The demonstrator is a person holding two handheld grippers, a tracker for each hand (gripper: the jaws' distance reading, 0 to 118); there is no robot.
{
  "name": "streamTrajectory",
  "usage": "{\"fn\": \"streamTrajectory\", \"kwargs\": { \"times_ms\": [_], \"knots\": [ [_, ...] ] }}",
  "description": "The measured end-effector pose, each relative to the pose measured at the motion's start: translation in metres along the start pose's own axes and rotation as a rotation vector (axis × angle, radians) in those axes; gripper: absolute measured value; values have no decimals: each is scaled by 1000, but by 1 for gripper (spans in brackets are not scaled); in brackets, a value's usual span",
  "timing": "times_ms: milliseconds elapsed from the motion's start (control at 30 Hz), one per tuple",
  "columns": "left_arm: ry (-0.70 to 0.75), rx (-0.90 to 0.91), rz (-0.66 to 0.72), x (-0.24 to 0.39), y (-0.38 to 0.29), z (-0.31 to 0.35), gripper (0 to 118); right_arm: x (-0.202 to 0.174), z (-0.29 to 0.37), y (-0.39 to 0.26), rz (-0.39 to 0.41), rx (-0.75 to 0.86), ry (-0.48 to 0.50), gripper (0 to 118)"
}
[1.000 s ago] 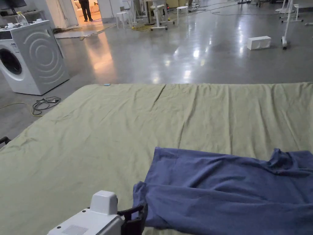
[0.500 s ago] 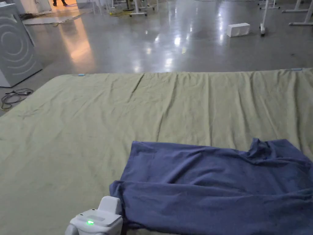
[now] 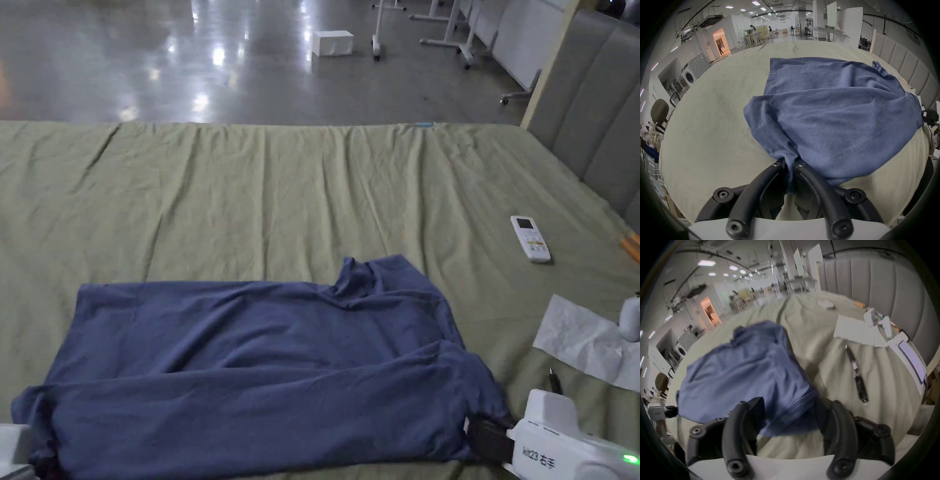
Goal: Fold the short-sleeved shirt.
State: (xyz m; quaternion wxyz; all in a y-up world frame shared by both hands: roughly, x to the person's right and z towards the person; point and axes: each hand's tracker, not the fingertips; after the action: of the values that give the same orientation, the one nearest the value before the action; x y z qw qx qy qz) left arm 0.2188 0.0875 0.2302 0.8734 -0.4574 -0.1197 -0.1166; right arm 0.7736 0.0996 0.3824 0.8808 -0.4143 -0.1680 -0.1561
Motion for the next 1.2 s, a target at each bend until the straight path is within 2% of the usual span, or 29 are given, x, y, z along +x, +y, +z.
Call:
{"fn": "streamTrajectory", "kwargs": {
  "times_ms": [67,100,133,167,233,300,367,400,467,700,900,933,967,1000,1033,1067,1133,1167,1200],
  "knots": [
    [18,21,-12,7,-3,4,11,-12,-13,-5,87,-41,-21,19],
    [29,36,-18,11,-6,5,11,-23,-5,-7,162,16,-33,6],
    [41,51,-25,13,-9,6,11,-31,-1,-8,218,34,-52,6],
    [47,59,-27,15,-11,6,11,-41,-1,-10,224,21,-25,6],
    [43,57,-27,4,-9,-2,11,-44,-5,-9,247,11,-68,5],
    [32,120,-6,-4,-6,20,9,-36,2,-1,215,6,-47,4],
    [159,227,-24,-9,-5,48,8,-38,25,2,269,71,-133,4],
    [104,216,7,-17,-2,62,8,-39,38,4,290,99,-133,4],
    [37,230,102,-27,-3,82,8,-38,57,5,260,102,-110,4],
    [26,170,14,-24,-70,134,8,-27,120,-42,273,103,-116,4],
    [-6,96,22,-15,-112,129,9,-23,117,-80,323,33,-104,5],
    [-6,89,21,-15,-112,124,13,-22,113,-81,329,24,-99,9],
    [-8,89,29,-17,-112,116,28,-19,106,-81,329,25,-96,25],
    [-17,84,47,-20,-112,110,59,-18,101,-81,331,18,-101,63],
    [-11,67,57,-23,-111,106,75,-17,97,-80,334,-13,-123,82],
    [-36,68,62,-26,-113,104,77,-14,95,-80,330,-43,-122,84],
    [-145,102,62,-38,-118,112,77,-2,99,-80,277,-11,-42,80],
    [-108,97,53,-40,-117,118,77,3,102,-77,254,0,-6,80],
    [-83,119,40,-41,-115,126,77,5,108,-73,245,2,-33,80]
  ]
}}
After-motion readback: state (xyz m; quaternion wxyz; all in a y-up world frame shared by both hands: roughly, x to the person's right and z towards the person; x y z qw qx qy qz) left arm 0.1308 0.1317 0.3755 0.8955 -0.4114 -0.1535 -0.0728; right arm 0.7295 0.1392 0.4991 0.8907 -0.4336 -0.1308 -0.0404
